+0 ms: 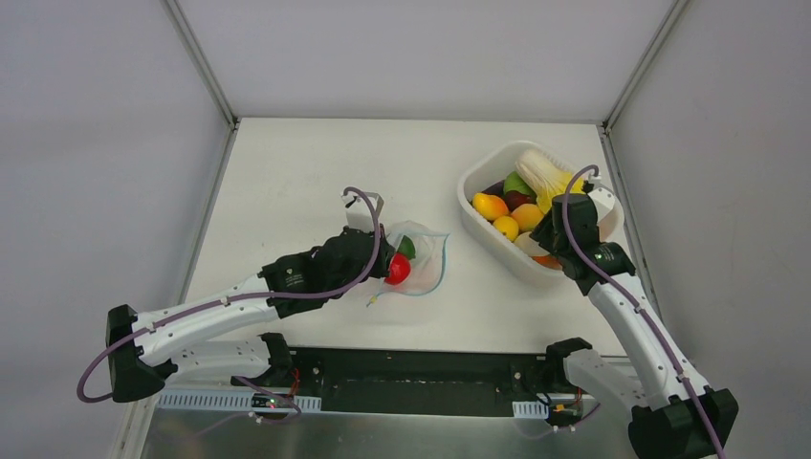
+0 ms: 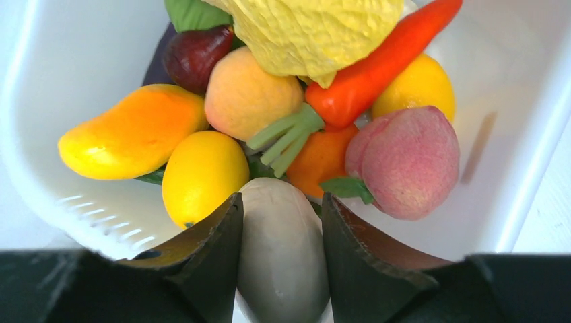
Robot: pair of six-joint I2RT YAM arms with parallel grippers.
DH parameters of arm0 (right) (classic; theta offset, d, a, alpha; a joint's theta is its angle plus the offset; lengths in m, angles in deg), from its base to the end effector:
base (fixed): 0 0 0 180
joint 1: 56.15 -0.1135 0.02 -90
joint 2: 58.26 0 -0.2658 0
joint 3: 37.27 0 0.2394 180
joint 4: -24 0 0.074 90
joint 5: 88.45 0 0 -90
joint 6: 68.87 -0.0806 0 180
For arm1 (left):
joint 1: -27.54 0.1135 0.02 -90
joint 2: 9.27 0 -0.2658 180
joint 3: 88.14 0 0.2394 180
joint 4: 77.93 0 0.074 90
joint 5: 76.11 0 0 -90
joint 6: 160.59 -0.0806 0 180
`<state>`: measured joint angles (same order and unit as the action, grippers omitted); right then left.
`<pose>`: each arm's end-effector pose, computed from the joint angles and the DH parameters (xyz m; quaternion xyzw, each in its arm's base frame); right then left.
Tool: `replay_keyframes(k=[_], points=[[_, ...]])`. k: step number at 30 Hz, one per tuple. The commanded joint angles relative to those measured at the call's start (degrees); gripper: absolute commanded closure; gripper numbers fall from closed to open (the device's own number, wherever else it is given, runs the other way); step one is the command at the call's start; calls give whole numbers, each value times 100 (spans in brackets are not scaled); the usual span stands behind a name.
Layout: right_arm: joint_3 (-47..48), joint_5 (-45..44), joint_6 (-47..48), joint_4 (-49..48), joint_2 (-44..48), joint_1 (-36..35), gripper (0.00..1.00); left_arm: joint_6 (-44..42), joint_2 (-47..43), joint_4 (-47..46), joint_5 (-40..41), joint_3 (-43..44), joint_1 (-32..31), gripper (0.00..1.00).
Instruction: Place the food in the zip-top bag and seal the zipper
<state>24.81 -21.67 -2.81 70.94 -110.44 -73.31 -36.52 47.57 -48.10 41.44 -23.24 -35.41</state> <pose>0.2110 0.0319 0.2754 0.1414 0.8699 -0.0154 0.4722 0.1454 -0.2028 0.3156 0.0712 0.8120 -0.2774 0.5085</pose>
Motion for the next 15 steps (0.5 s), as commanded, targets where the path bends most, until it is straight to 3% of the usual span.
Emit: replay_keyframes(k=[1,11,15], points=[[101,10,-54,-706,91,63,76,182,-118,-34,144,-82,12,100],[307,-343,174,-1286,-363,482,76,232,-85,121,248,-60,12,100],[291,88,159,-1301,-406,732,76,224,-9,91,252,-19,6,100]])
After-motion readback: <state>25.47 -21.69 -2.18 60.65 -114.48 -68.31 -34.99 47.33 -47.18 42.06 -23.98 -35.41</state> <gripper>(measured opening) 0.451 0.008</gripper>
